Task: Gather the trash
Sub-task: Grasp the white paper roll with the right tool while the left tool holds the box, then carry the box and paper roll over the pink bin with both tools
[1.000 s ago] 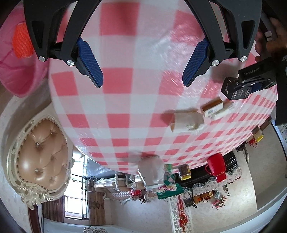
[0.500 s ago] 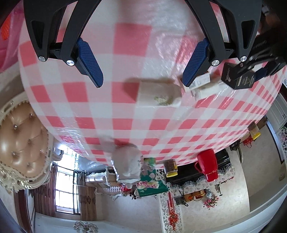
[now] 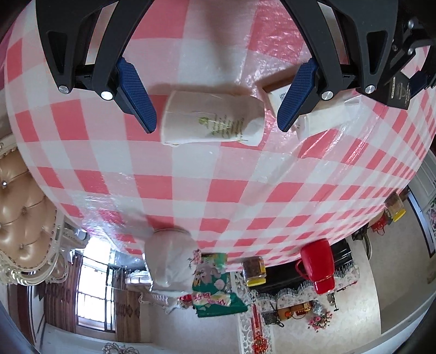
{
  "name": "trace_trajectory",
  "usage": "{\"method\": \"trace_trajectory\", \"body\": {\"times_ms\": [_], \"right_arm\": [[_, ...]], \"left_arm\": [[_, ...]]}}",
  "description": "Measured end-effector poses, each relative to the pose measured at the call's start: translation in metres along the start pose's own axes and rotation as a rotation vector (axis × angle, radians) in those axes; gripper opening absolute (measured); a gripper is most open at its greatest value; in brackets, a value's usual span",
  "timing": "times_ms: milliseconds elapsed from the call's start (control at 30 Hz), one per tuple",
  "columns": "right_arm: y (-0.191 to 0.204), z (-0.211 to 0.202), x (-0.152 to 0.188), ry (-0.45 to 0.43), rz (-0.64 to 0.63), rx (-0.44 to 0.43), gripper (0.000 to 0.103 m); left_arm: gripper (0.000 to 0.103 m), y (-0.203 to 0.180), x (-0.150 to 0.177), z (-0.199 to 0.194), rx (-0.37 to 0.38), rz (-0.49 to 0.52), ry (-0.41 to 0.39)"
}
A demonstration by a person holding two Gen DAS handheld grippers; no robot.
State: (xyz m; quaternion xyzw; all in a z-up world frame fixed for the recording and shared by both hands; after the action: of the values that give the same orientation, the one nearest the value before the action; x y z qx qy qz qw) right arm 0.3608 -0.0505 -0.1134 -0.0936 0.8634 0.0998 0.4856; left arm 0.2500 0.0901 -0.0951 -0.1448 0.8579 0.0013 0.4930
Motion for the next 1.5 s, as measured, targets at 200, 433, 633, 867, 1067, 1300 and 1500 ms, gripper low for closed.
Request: {"method": "trace_trajectory", "body": {"times_ms": [200,433,633,867,1067,1300,1500], "right_arm": [[-0.002,0.012,0.006,0.034,0.0,0.018,0.085],[-0.005,0.019,0.011,0.067,0.017,0.013,0.085],[-0.009,0.021,0.012,0.079,0.026,0.005,0.084],[-0.008,0.017,0.011,0.061,0.009,-0.003,0.081],[-0.012,0.006,0.006,0.019,0.0,0.013,0.081],[-0.013,-0.017,-0.002,-0.037,-0.022,0.019,0.081],[-0.025,-0.051,-0.001,-0.075,-0.024,0.041,0.081]], "left_arm": [[0.084,-0.001,0.001,0.002,0.008,-0.006,0.008],[0.084,0.001,0.003,0.003,0.005,-0.01,0.01],[0.084,0.002,0.004,0.004,0.006,-0.014,0.012],[0.084,0.003,0.003,0.002,-0.001,-0.018,-0.001],[0.084,0.003,0.001,0.0,-0.003,-0.016,-0.013],[0.084,-0.005,-0.005,-0.008,0.007,0.004,-0.047],[0.084,-0.016,-0.011,-0.018,0.033,0.022,-0.081]]}}
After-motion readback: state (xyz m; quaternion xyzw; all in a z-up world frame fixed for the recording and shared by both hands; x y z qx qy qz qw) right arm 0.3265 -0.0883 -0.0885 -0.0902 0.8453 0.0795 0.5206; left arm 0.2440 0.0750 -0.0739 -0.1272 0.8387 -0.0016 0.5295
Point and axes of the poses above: each gripper's, at about its wrist camera, not at the fingertips, and z roughly the way its jaws point, y to its left, x to its underside, the point moved 7 cm from there along z, roughly the way its jaws point, and after that the axes turned 13 degrees about -y, right-handed, at the moved point
